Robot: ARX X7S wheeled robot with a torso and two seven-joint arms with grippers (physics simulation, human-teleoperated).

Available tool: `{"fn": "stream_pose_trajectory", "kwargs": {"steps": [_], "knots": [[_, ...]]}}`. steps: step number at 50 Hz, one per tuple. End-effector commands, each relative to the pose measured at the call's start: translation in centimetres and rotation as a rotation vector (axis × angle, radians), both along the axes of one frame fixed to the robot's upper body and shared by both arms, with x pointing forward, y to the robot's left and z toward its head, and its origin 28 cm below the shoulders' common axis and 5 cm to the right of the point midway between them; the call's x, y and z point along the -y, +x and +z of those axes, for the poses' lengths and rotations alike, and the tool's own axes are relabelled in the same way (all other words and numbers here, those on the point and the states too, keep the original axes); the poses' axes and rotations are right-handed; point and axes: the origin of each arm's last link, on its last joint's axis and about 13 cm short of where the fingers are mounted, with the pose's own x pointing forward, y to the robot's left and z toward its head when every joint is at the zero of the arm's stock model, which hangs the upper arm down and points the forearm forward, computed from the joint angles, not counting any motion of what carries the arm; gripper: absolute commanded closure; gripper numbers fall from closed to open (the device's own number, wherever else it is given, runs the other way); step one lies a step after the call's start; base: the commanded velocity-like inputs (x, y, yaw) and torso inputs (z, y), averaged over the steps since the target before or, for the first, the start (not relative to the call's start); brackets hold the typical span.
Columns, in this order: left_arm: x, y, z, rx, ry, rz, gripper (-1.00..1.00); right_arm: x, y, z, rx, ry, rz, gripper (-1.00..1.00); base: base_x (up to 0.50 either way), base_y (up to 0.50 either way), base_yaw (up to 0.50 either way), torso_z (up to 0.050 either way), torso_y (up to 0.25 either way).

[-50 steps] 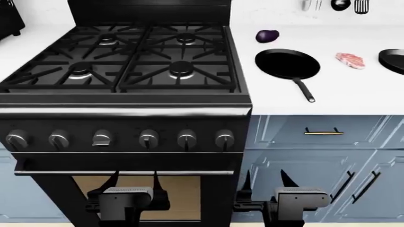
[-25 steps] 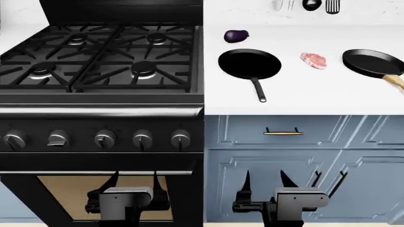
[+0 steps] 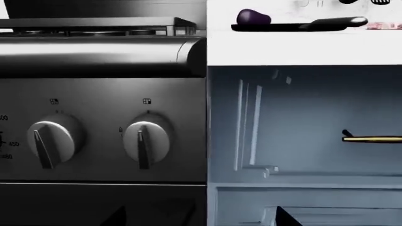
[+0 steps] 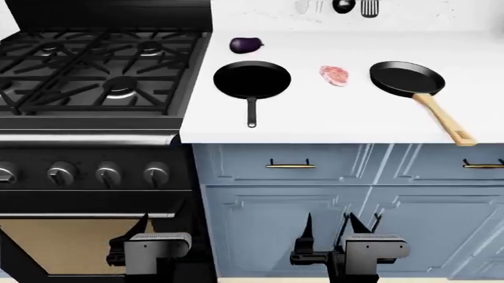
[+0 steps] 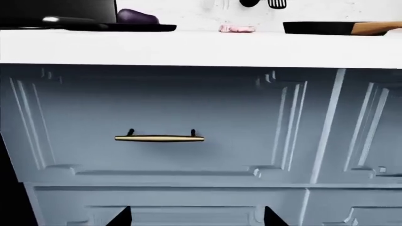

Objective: Place both pans onto different burners. Then place the eggplant and the lamb chop on different pans.

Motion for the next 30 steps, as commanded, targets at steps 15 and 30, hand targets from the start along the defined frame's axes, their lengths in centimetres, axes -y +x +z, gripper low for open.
{"fn": "stream_pose_trajectory", "kwargs": {"steps": [15,30], "knots": [[0.04,0.03,-0.03,-0.007,0.008,-0.001,-1.00,0.03,-0.01,0.00,-0.003,-0.001,-0.001,-1.00,0.00,-0.49,0.00,0.000,0.000],[0.04,0.01,0.00,-0.004,0.010,-0.004,-1.00,0.00,-0.03,0.00,-0.001,-0.003,-0.001,-1.00,0.00,-0.49,0.00,0.000,0.000]]}}
